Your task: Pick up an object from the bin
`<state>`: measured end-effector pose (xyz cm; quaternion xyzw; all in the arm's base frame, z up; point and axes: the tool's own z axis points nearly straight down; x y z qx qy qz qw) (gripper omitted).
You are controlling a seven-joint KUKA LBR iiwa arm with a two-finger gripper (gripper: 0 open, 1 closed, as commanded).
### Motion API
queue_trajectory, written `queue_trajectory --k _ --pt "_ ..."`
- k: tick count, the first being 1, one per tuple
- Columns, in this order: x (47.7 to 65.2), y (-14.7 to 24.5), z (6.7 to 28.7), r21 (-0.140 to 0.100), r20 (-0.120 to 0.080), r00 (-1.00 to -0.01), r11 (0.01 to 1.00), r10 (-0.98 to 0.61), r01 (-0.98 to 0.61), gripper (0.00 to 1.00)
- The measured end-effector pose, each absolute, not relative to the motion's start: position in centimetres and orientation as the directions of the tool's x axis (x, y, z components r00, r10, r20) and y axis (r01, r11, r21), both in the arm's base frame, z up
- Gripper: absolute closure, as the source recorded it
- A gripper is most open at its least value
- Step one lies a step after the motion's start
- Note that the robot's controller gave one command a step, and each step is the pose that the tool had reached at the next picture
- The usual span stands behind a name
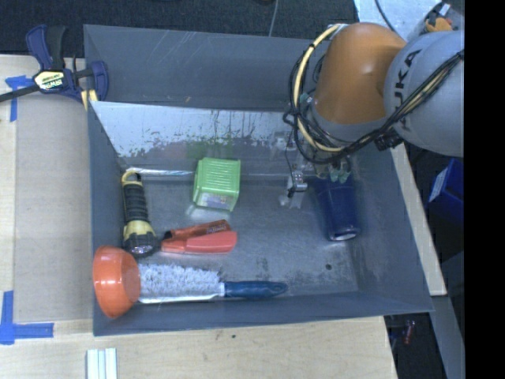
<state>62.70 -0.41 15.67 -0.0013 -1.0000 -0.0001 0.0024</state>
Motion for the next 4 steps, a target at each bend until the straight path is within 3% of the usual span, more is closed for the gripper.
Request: queue_trajectory --k 1,2,3,4 --pt "62.9 -0.4 16.2 0.0 -0.004 -1.0 1.0 0.003 0.003 0.0" --pt "62.1 6.2 7.1 0.001 -0.006 -0.996 0.996 -0.093 -0.093 0.0" --pt "62.6 10.3 13.3 0.001 -0.02 -0.998 0.998 0.064 0.064 0.0" --pt "58.5 16.0 10.0 0.001 -0.007 -0.978 0.978 -0.206 -0.206 0.0"
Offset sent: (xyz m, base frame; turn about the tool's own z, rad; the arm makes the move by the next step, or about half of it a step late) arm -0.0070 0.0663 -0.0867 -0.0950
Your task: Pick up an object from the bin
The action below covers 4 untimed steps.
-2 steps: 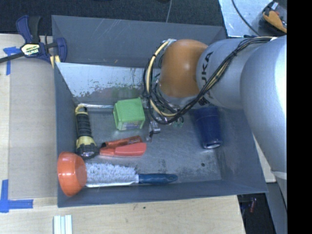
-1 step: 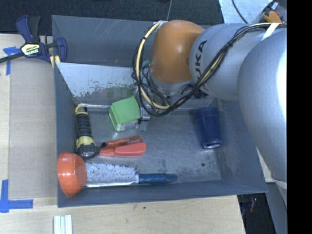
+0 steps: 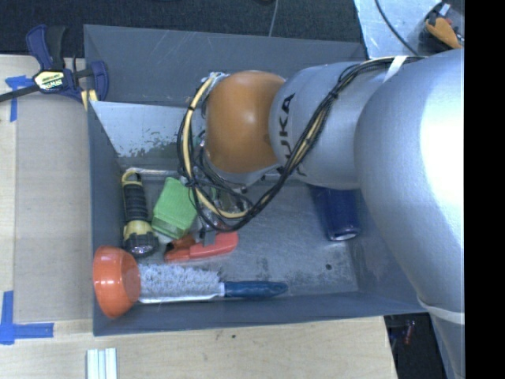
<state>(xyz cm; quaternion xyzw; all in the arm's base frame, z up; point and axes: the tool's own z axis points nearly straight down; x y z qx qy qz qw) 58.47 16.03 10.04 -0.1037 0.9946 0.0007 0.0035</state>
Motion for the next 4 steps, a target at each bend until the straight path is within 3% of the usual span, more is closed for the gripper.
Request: queue_trajectory --k 1,2,4 --pt "56.3 14.6 8.1 0.011 -0.05 -0.999 1.0 -0.02 -0.02 0.0" --pt "56.0 15.0 8.6 -0.015 -0.066 -0.96 0.962 -0.274 -0.273 1.0" --pt "55.8 14.8 10.0 -0.018 -0.057 -0.96 0.962 -0.273 -0.273 1.0"
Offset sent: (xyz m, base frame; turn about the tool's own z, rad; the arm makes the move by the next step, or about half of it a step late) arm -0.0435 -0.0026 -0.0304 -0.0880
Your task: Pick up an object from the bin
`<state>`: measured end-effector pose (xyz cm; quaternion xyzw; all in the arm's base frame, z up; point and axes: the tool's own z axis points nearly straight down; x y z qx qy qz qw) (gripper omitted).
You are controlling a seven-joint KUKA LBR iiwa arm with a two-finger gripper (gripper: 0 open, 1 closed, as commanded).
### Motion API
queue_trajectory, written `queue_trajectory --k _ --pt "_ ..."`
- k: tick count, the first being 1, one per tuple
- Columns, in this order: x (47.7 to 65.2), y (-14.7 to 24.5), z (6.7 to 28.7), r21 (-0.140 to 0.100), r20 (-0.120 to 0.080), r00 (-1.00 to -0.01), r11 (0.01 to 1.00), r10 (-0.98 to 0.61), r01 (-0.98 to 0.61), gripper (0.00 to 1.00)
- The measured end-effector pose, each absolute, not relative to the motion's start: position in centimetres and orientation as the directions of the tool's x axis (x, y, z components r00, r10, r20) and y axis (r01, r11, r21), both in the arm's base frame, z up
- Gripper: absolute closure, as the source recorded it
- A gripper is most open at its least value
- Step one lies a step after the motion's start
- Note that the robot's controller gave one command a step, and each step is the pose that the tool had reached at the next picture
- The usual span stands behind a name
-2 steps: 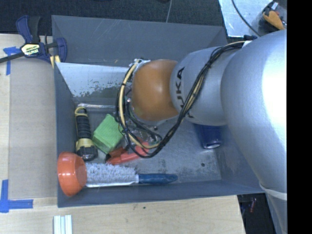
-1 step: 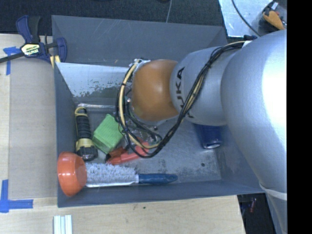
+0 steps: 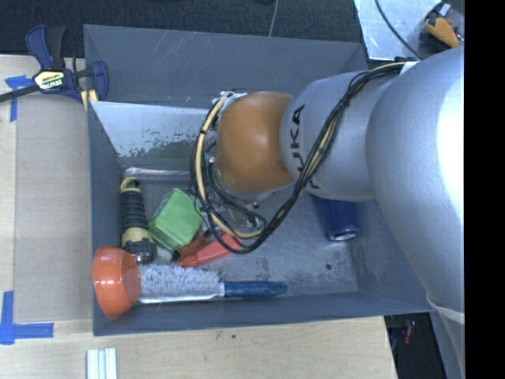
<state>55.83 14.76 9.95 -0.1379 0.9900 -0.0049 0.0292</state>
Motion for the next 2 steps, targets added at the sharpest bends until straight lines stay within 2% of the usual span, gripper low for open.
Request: queue_trajectory --k 1,2 --pt "55.4 14.9 13.2 -0.015 -0.047 -0.96 0.962 -0.275 -0.274 1.0" --pt "55.5 15.0 16.3 -0.014 -0.052 -0.96 0.962 -0.275 -0.274 1.0"
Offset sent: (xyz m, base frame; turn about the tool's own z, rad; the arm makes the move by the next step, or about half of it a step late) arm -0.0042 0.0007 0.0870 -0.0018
